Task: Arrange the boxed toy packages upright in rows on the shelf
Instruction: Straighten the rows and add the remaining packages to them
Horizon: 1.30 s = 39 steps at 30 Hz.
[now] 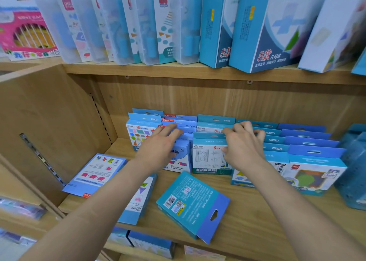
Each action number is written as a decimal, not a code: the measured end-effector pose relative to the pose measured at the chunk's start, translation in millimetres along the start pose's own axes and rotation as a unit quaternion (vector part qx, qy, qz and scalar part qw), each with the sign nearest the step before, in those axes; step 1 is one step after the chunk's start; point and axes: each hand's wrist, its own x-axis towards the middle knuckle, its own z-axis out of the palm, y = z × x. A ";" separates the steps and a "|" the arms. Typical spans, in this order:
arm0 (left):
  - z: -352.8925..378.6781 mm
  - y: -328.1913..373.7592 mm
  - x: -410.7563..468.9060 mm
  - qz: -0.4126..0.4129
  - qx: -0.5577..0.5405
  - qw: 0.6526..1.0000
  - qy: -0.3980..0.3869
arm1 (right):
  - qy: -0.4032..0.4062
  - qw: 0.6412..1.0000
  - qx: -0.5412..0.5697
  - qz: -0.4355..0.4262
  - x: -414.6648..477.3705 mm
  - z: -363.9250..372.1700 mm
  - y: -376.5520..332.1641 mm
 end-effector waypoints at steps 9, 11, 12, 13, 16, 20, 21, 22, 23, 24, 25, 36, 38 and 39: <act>-1.4 -0.5 4.7 0.004 0.027 1.000 0.000 | 0.002 1.000 0.015 0.023 3.6 -1.4 11.2; 1.1 2.6 5.3 0.004 0.032 0.999 0.003 | 0.008 0.999 0.028 0.016 6.2 -1.0 10.8; 2.1 3.7 5.6 0.004 0.040 0.999 0.004 | 0.012 0.999 0.034 0.010 7.7 -0.6 10.2; 2.5 4.5 5.9 0.005 0.047 0.999 0.006 | 0.015 0.999 0.038 0.005 9.3 -0.4 9.2; 4.1 3.7 5.1 0.014 0.057 0.998 0.025 | 0.015 0.999 0.049 -0.001 12.8 -0.9 7.9; 11.0 0.8 -2.0 -0.015 0.070 0.997 0.041 | -0.006 0.997 0.071 -0.009 11.7 -1.1 12.8; 12.9 -0.7 -4.0 -0.027 0.076 0.996 0.038 | -0.009 0.997 0.071 -0.015 11.4 -0.7 13.2; 14.5 -2.8 -4.9 -0.034 0.079 0.996 0.033 | -0.010 0.997 0.068 -0.019 11.3 0.0 13.0; 15.5 -5.1 -5.1 -0.037 0.078 0.996 0.025 | -0.009 0.998 0.063 -0.019 12.0 0.8 12.2; 16.1 -7.2 -5.3 -0.038 0.074 0.996 0.017 | -0.007 0.998 0.056 -0.015 12.8 1.8 11.1; 15.9 -8.8 -5.1 -0.038 0.069 0.997 0.013 | -0.002 0.999 0.048 -0.007 13.9 2.7 9.6; 12.7 -13.4 0.3 -0.019 0.074 0.997 0.020 | -0.036 0.997 -0.061 0.044 29.8 -2.1 -0.1; 10.2 -12.2 4.2 -0.019 0.075 0.997 0.010 | -0.037 0.997 -0.061 0.041 29.3 -2.1 2.2; 8.8 -11.7 6.5 -0.018 0.068 0.997 0.006 | -0.029 0.997 -0.059 0.031 29.3 -1.4 3.8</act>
